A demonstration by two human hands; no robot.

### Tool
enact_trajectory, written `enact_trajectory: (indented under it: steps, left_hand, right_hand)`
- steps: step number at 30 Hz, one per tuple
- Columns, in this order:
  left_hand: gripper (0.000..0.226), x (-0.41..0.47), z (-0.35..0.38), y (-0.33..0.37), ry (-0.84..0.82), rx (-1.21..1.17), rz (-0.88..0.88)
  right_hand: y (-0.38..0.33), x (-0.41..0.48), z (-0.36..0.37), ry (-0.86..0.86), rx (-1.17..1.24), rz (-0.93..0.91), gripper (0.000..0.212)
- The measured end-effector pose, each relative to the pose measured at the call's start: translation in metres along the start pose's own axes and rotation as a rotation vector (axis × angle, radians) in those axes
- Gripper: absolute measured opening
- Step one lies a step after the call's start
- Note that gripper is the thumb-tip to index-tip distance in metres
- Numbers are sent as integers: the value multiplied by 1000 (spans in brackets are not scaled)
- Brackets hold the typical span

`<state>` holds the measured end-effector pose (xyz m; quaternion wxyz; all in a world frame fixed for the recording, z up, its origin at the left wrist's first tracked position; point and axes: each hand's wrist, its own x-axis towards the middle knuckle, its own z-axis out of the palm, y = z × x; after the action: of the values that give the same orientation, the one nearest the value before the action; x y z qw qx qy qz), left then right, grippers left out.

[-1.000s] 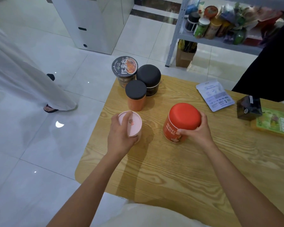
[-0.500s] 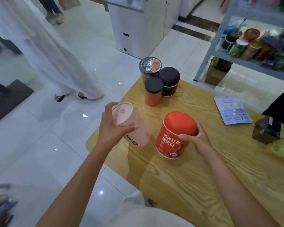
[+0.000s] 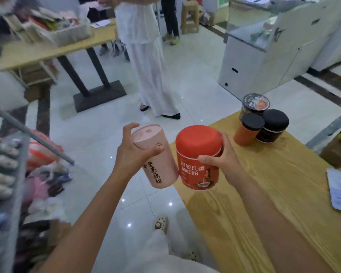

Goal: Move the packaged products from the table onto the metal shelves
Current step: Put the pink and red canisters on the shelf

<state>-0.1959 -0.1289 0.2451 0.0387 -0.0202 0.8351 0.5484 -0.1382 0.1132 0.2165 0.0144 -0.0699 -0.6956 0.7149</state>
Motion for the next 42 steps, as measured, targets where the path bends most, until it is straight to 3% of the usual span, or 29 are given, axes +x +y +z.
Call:
enact_trajectory:
  steps: [7, 14, 21, 27, 33, 42]
  left_hand:
    - [81, -7, -109, -30, 308, 96, -87]
    - [77, -10, -231, -84, 576, 221, -196]
    - [72, -4, -333, -130, 764, 282, -288]
    - [76, 13, -381, -159, 845, 334, -359]
    - [70, 72, -412, -175, 938, 324, -401]
    - [66, 231, -448, -178, 1187, 287, -426]
  right_hand:
    - [-19, 47, 103, -222, -12, -22, 95]
    - [-29, 101, 252, -483, -43, -34, 99]
    - [-25, 139, 392, -645, -37, -63, 102]
    - [-11, 181, 469, -711, -30, -38, 100]
    - [-1, 258, 528, -748, -11, -4, 96]
    - [-23, 431, 612, -916, -75, -78, 92]
